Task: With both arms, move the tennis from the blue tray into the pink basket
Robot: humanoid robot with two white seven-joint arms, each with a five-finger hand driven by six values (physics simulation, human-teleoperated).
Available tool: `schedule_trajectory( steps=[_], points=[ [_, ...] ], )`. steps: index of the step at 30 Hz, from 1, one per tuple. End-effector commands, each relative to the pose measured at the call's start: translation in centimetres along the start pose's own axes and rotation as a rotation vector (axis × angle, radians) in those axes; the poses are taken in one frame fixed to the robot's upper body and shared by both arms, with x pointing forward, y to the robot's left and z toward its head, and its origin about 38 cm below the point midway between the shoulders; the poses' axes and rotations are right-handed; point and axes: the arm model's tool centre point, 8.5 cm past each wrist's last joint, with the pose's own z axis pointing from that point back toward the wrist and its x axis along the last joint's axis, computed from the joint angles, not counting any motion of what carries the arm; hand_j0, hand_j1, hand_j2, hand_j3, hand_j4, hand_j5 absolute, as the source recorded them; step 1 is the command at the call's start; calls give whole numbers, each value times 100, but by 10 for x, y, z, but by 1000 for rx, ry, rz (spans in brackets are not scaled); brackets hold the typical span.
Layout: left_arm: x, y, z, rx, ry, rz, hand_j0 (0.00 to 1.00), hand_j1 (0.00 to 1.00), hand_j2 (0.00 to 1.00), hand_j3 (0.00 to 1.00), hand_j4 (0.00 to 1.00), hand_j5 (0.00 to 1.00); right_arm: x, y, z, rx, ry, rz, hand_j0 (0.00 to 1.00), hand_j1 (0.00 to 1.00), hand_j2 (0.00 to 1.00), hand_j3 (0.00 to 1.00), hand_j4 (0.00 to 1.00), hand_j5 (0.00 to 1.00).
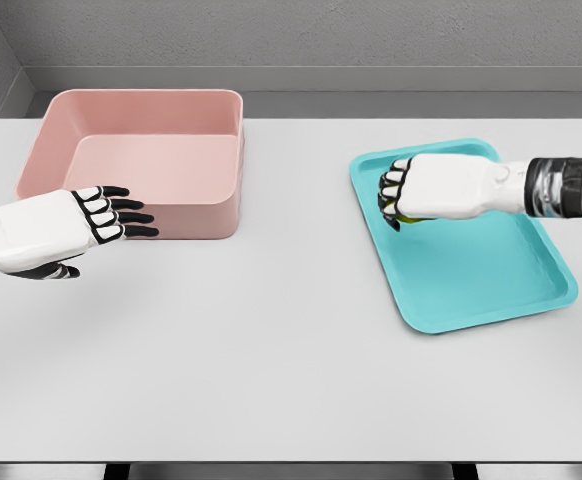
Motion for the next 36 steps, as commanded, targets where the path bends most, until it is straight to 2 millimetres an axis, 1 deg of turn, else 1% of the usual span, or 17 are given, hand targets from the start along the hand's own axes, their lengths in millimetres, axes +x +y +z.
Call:
schedule_trajectory(
  steps=[1, 2, 6, 11, 18, 20, 22, 25, 28, 29, 31, 34, 36],
  points=[
    [0, 1, 1, 1, 2, 3, 100, 100, 100, 100, 100, 100, 12, -10, -3, -22, -32, 27, 45, 45, 45, 45, 45, 45],
    [0, 1, 1, 1, 2, 3, 100, 100, 100, 100, 100, 100, 13, -10, -4, -25, -36, 26, 45, 45, 45, 45, 45, 45],
    [0, 1, 1, 0, 2, 2, 100, 100, 100, 100, 100, 100, 29, -20, -12, -54, -85, 48, 45, 45, 45, 45, 45, 45],
    [0, 1, 1, 1, 2, 3, 100, 100, 100, 100, 100, 100, 42, -29, -32, -95, -136, 49, 45, 45, 45, 45, 45, 45],
    [0, 1, 1, 1, 2, 3, 100, 100, 100, 100, 100, 100, 62, -35, -61, -110, -207, 67, 45, 45, 45, 45, 45, 45],
    [0, 1, 1, 1, 2, 3, 100, 100, 100, 100, 100, 100, 67, -39, -69, -121, -223, 78, 45, 45, 45, 45, 45, 45],
    [0, 1, 1, 1, 2, 3, 100, 100, 100, 100, 100, 100, 76, -39, -82, -121, -251, 86, 45, 45, 45, 45, 45, 45],
    [0, 1, 1, 1, 2, 3, 100, 100, 100, 100, 100, 100, 74, -34, -94, -113, -252, 63, 45, 45, 45, 45, 45, 45],
    [-1, 1, 1, 0, 2, 3, 100, 100, 100, 100, 100, 100, 66, -28, -107, -102, -237, 34, 45, 45, 45, 45, 45, 45],
    [-1, 1, 1, -1, 3, 1, 100, 100, 100, 100, 100, 100, 70, -26, -113, -100, -246, 28, 45, 45, 45, 45, 45, 45],
    [-1, 1, 1, 0, 2, 3, 100, 100, 100, 100, 100, 100, 72, -28, -116, -105, -252, 28, 45, 45, 45, 45, 45, 45],
    [-1, 1, 1, -1, 3, 1, 100, 100, 100, 100, 100, 100, 82, -33, -127, -122, -283, 27, 45, 45, 45, 45, 45, 45],
    [-1, 1, 1, 0, 2, 3, 100, 100, 100, 100, 100, 100, 83, -36, -133, -134, -288, 19, 45, 45, 45, 45, 45, 45]
  ],
)
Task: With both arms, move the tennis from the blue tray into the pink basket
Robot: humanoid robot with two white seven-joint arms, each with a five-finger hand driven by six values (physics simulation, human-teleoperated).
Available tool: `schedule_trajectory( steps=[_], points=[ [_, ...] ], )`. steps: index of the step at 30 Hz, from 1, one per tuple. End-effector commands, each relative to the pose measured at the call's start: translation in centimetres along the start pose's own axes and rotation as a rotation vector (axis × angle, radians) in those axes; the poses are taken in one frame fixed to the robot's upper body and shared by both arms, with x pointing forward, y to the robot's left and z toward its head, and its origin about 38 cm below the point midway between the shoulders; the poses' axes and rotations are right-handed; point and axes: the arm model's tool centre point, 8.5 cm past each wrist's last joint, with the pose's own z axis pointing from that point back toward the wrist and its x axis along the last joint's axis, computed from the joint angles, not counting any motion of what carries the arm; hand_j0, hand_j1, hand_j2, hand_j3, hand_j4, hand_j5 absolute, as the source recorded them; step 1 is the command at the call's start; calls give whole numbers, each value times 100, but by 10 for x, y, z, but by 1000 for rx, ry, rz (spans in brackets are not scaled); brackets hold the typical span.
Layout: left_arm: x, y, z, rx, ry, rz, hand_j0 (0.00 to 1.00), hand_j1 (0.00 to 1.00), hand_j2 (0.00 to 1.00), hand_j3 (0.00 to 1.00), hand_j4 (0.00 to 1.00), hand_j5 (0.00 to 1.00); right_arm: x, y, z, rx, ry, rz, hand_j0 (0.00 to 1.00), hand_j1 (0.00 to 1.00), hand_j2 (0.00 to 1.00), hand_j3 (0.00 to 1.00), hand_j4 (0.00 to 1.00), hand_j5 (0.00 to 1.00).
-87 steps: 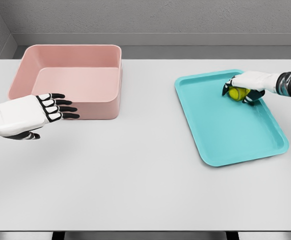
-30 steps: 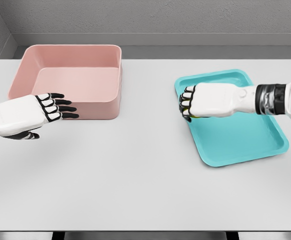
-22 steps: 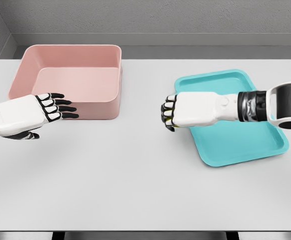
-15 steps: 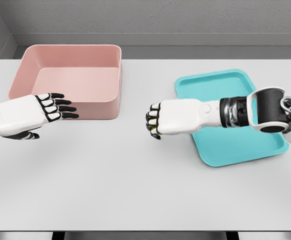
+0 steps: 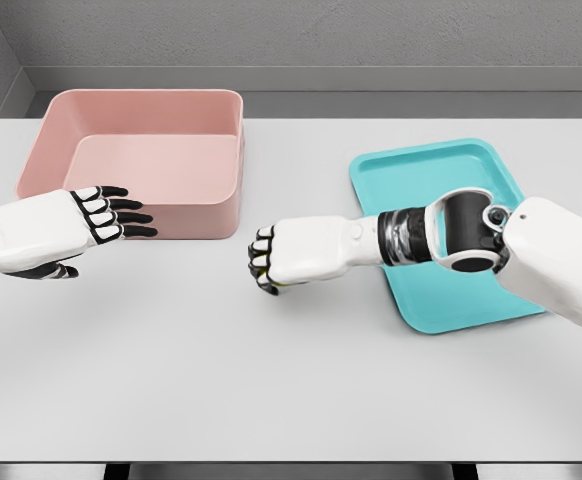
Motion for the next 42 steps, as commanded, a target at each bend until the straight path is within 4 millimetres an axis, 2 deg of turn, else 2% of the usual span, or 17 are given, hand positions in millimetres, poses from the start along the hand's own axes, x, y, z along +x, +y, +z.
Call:
schedule_trajectory(
  steps=[1, 9, 14, 16, 20, 28, 40, 42],
  points=[
    [0, 1, 0, 4, 1, 5, 100, 100, 100, 100, 100, 100, -4, 2, -6, -6, 3, -19, 45, 45, 45, 45, 45, 45],
    [0, 1, 0, 3, 1, 4, 100, 100, 100, 100, 100, 100, -3, 11, -11, 6, 4, -40, 48, 48, 48, 48, 48, 48],
    [0, 1, 0, 4, 0, 4, 100, 100, 100, 100, 100, 100, -1, 15, -11, 21, 4, -38, 73, 73, 73, 73, 73, 73],
    [0, 1, 0, 4, 0, 4, 100, 100, 100, 100, 100, 100, -2, 15, -11, 23, 6, -39, 77, 77, 77, 77, 77, 77],
    [0, 1, -1, 4, -2, 4, 100, 100, 100, 100, 100, 100, -1, 16, -11, 23, 6, -41, 78, 78, 78, 78, 78, 78],
    [0, 0, 0, 5, 0, 5, 100, 100, 100, 100, 100, 100, 0, 19, -9, 29, 6, -47, 93, 93, 93, 93, 93, 93],
    [0, 1, 0, 3, 0, 3, 100, 100, 100, 100, 100, 100, -2, 23, -7, 35, 14, -55, 94, 94, 94, 94, 94, 94],
    [0, 1, 0, 5, 0, 4, 100, 100, 100, 100, 100, 100, -8, 30, 7, 55, 43, -60, 95, 95, 95, 95, 95, 95]
  ],
)
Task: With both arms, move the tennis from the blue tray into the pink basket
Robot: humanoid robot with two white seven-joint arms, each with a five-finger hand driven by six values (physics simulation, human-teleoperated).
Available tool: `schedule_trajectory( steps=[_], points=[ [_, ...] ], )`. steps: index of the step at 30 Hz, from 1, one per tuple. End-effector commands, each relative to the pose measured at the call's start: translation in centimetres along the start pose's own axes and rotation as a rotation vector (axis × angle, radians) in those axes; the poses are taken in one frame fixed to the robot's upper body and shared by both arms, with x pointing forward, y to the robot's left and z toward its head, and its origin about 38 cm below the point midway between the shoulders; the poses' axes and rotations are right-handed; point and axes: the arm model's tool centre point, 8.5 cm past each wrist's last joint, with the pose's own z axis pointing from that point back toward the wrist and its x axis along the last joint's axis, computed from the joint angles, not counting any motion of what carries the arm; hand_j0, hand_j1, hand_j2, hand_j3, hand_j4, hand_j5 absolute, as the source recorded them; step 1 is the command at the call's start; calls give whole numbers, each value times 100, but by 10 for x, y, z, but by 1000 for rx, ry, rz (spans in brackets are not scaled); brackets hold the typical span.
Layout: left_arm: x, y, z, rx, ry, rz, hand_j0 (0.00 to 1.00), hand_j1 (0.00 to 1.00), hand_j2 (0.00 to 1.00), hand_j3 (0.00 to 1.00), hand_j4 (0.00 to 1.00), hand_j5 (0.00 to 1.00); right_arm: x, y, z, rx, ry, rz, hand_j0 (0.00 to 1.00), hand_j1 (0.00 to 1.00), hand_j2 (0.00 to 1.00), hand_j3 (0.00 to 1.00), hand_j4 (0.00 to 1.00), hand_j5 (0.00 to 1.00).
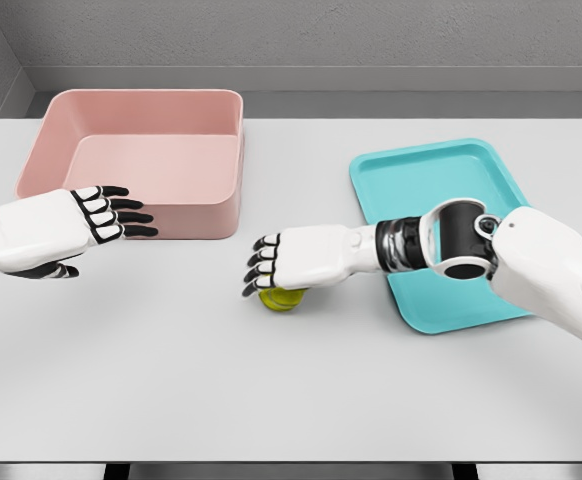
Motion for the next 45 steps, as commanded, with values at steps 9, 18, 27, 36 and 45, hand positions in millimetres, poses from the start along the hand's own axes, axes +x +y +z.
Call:
schedule_trajectory(
  steps=[9, 18, 27, 36, 45],
  points=[
    [16, -18, -32, -8, -46, -33, 100, 100, 100, 100, 100, 100, -11, -27, 42, -73, 72, 49, 99, 99, 99, 99, 99, 99],
    [29, -31, -50, -43, -89, -17, 100, 100, 100, 100, 100, 100, -46, -26, 241, -351, 448, -187, 99, 99, 99, 99, 99, 99],
    [48, -21, -94, -24, -196, -48, 100, 100, 100, 100, 100, 100, -12, 14, 285, -508, 521, -375, 100, 100, 100, 100, 100, 100],
    [67, -13, -132, -23, -299, -58, 100, 100, 100, 100, 100, 100, 4, 57, 245, -569, 480, -532, 100, 100, 100, 100, 100, 100],
    [61, -5, -159, -9, -337, 4, 100, 100, 100, 100, 100, 100, 7, 65, 238, -625, 490, -562, 100, 100, 100, 100, 100, 100]
  ],
)
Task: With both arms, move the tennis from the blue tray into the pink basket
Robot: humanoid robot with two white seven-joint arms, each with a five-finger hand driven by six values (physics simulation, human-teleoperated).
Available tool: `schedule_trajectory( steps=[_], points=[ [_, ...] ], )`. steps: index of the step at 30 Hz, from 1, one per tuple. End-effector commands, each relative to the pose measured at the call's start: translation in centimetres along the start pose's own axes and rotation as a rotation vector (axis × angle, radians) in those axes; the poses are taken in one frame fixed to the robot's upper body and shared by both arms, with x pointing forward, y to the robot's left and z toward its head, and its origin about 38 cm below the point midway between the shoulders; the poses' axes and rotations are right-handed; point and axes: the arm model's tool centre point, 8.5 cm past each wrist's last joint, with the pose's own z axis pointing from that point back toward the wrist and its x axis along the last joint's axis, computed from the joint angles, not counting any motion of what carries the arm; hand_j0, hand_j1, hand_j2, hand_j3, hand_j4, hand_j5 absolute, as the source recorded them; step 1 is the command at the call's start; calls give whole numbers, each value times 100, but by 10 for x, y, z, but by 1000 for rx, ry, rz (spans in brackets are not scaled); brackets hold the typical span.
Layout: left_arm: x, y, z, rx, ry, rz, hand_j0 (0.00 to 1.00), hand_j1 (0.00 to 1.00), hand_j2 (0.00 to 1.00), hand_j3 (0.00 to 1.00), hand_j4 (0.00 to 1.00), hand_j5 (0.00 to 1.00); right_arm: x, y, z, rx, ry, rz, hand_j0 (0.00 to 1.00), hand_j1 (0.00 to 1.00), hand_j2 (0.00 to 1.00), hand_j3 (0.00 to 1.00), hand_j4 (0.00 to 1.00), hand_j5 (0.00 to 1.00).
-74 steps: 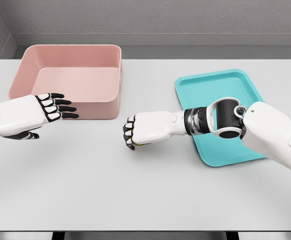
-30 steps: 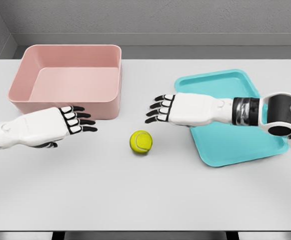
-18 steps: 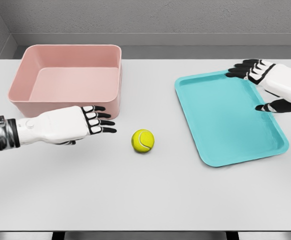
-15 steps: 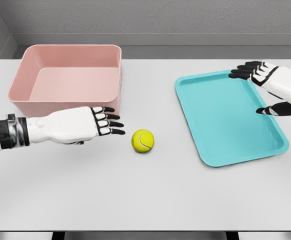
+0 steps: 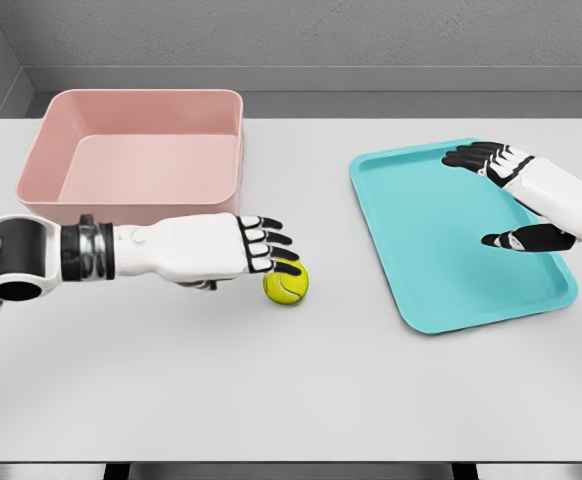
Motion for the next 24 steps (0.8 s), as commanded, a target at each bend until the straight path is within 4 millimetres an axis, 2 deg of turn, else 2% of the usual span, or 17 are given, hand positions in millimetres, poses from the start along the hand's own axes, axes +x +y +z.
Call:
schedule_trajectory(
  steps=[1, 5, 16, 24],
  points=[
    [2, -13, -11, -6, -23, 61, 100, 100, 100, 100, 100, 100, 0, 0, 0, -9, -1, -9, 100, 100, 100, 100, 100, 100],
    [-2, -13, -25, -2, -38, 79, 100, 100, 100, 100, 100, 100, 0, 0, 0, -8, 1, -8, 100, 100, 100, 100, 100, 100],
    [-16, -21, -41, -19, -22, 108, 100, 100, 100, 100, 100, 100, 0, 1, 0, -8, 1, -10, 100, 100, 100, 100, 100, 100],
    [-19, -26, -50, -25, -24, 122, 100, 100, 100, 100, 100, 100, 0, 1, 0, -8, 1, -10, 100, 100, 100, 100, 100, 100]
  ],
)
